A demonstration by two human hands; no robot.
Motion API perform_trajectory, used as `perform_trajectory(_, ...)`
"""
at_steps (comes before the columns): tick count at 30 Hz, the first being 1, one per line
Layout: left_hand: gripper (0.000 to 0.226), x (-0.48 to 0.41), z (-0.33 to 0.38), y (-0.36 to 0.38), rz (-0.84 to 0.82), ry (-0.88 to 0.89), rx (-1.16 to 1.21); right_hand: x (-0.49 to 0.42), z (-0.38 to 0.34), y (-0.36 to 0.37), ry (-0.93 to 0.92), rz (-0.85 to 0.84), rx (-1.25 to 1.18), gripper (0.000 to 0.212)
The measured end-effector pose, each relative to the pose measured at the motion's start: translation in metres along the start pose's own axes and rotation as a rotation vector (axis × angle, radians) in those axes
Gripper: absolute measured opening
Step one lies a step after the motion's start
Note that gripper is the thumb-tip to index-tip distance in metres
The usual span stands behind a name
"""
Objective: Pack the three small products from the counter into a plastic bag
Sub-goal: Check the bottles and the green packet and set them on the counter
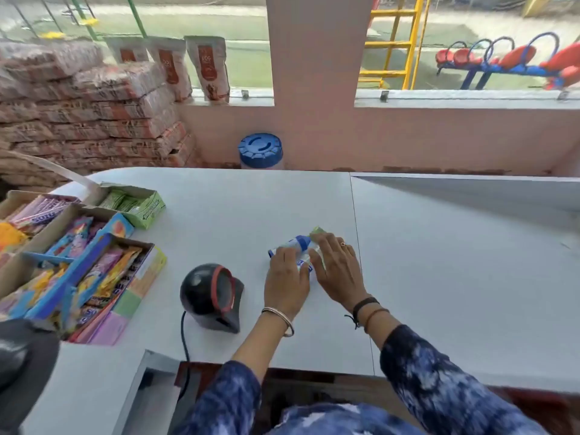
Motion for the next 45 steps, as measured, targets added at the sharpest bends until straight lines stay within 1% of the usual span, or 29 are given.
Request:
perform_trajectory(1,0.032,0.005,-0.009,0.011,-0.072,-0.054,-0.042,0.004,0.003,0.008,0.008,-0.033,0.038,0.038)
perform_trajectory(2,0.038,0.009,-0.015,0.018,-0.111,-0.085,-0.077,0.006,0.006,0.013,-0.013,-0.026,0.053,0.039)
perform_trajectory(4,0.050,0.021,-0.027,0.032,-0.197,-0.132,-0.091,0.019,0.014,0.028,-0.038,-0.093,0.072,0.049)
perform_trajectory(6,0.055,0.021,-0.034,0.036,-0.179,-0.146,-0.021,0.025,0.021,0.038,-0.071,-0.149,0.071,0.062)
perform_trajectory(9,0.046,0.016,-0.035,0.033,-0.149,-0.163,0.112,0.026,0.022,0.048,-0.116,-0.218,0.049,0.069)
perform_trajectory(11,0.036,0.015,-0.031,0.025,-0.111,-0.186,0.151,0.024,0.020,0.048,-0.156,-0.223,-0.010,0.064)
perform_trajectory(12,0.033,0.015,-0.029,0.019,-0.074,-0.205,0.186,0.022,0.020,0.046,-0.146,-0.239,-0.077,0.060)
perform_trajectory(13,0.034,0.015,-0.030,0.014,-0.035,-0.241,0.255,0.018,0.021,0.041,-0.093,-0.263,-0.192,0.057)
perform_trajectory(15,0.037,0.017,-0.037,0.005,0.047,-0.364,0.452,0.010,0.029,0.034,0.128,-0.325,-0.483,0.056)
perform_trajectory(17,0.027,0.023,-0.045,0.005,0.099,-0.427,0.586,0.005,0.033,0.029,0.361,-0.389,-0.811,0.055)
perform_trajectory(18,0.029,0.026,-0.043,0.006,0.077,-0.408,0.593,0.003,0.032,0.029,0.430,-0.428,-0.966,0.052)
perform_trajectory(19,0.038,0.030,-0.038,0.010,0.025,-0.369,0.591,0.001,0.030,0.030,0.470,-0.466,-1.082,0.049)
perform_trajectory(21,0.056,0.039,-0.024,0.023,-0.066,-0.311,0.585,-0.002,0.027,0.033,0.510,-0.552,-1.227,0.044)
perform_trajectory(23,0.066,0.044,-0.011,0.032,-0.068,-0.288,0.602,-0.002,0.025,0.037,0.517,-0.623,-1.331,0.048)
perform_trajectory(25,0.065,0.043,-0.003,0.032,0.015,-0.297,0.618,-0.001,0.024,0.039,0.533,-0.650,-1.382,0.049)
perform_trajectory(28,0.058,0.042,0.002,0.027,0.170,-0.323,0.652,-0.005,0.024,0.037,0.551,-0.614,-1.339,0.038)
perform_trajectory(30,0.050,0.043,0.008,0.029,0.209,-0.370,0.767,-0.009,0.020,0.033,0.559,-0.595,-1.289,0.038)
perform_trajectory(32,0.039,0.044,0.012,0.035,0.193,-0.431,0.921,-0.013,0.017,0.030,0.561,-0.568,-1.296,0.029)
perform_trajectory(33,0.033,0.044,0.014,0.038,0.173,-0.455,0.985,-0.015,0.015,0.029,0.582,-0.553,-1.354,0.029)
perform_trajectory(34,0.028,0.044,0.016,0.041,0.150,-0.480,1.054,-0.015,0.015,0.029,0.614,-0.546,-1.434,0.036)
perform_trajectory(36,0.033,0.044,0.020,0.046,0.105,-0.519,1.187,-0.016,0.011,0.026,0.651,-0.570,-1.578,0.050)
perform_trajectory(37,0.034,0.044,0.022,0.046,0.089,-0.517,1.200,-0.017,0.009,0.023,0.645,-0.581,-1.594,0.050)
perform_trajectory(39,0.029,0.044,0.025,0.041,0.121,-0.468,1.094,-0.021,0.008,0.018,0.603,-0.564,-1.500,0.041)
perform_trajectory(40,0.034,0.044,0.025,0.038,0.150,-0.440,1.045,-0.024,0.008,0.015,0.580,-0.550,-1.452,0.037)
perform_trajectory(42,0.043,0.044,0.025,0.032,0.207,-0.425,1.023,-0.025,0.008,0.012,0.557,-0.529,-1.433,0.035)
perform_trajectory(45,0.044,0.041,0.025,0.026,0.251,-0.419,1.043,-0.028,0.005,0.007,0.548,-0.525,-1.454,0.035)
Point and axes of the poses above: each hand's wrist, its own x-axis away from the middle knuckle, its own y-axis out of the palm, z = x × y, the point moved 8 cm from there along -x, towards the middle knuckle, and after that the axes turned 6 degrees about y, right-handed, at the moved point
